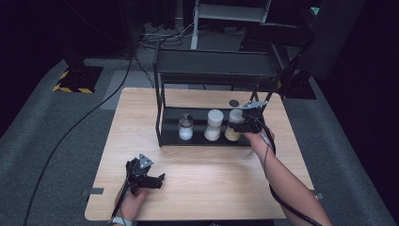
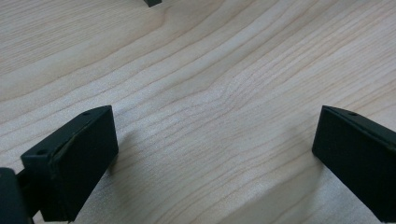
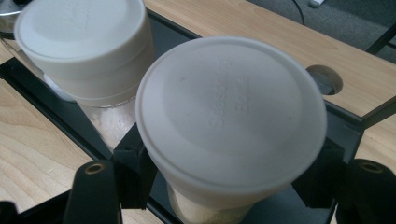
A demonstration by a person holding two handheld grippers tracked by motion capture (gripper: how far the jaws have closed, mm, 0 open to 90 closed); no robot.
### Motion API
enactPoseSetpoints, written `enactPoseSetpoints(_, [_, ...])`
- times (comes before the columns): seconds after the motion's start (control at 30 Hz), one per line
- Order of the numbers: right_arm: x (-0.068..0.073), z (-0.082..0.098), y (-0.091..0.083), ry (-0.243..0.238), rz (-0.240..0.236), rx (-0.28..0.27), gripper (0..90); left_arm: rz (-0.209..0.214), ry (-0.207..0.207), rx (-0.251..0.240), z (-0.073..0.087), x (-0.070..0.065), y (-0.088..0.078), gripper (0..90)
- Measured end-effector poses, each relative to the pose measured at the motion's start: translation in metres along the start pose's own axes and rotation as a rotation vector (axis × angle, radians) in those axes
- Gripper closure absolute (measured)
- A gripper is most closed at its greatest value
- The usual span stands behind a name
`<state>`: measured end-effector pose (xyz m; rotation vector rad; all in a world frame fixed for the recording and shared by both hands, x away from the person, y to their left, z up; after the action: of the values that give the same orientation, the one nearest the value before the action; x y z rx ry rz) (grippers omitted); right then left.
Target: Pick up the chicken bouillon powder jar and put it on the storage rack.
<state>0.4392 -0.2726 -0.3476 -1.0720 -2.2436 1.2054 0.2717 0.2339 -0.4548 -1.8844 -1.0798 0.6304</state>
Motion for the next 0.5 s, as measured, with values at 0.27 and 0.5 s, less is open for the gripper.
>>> enactPoseSetpoints(0.27, [-0.0037, 0.0034, 0.0048, 0.02, -0.01, -0.004, 34.0, 0.0, 0.0, 0.0, 0.0, 0.0, 0.0, 0.3])
enactPoseSetpoints(0.5, [-0.0051, 0.0064, 0.0062, 0.016, -0.011, -0.01, 34.0, 0.0, 0.0, 0.0, 0.0, 0.0, 0.0, 0.3])
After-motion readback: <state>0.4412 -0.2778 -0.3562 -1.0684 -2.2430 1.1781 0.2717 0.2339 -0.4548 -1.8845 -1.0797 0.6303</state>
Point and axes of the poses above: each handheld gripper's, and its own axes: y roughly forward along the jaws, z roughly out of its underside, x roughly to its left, the point moved 1 cm from there along y, roughly forward along the jaws, and after that the axes turned 13 degrees about x, right-handed, at the moved point
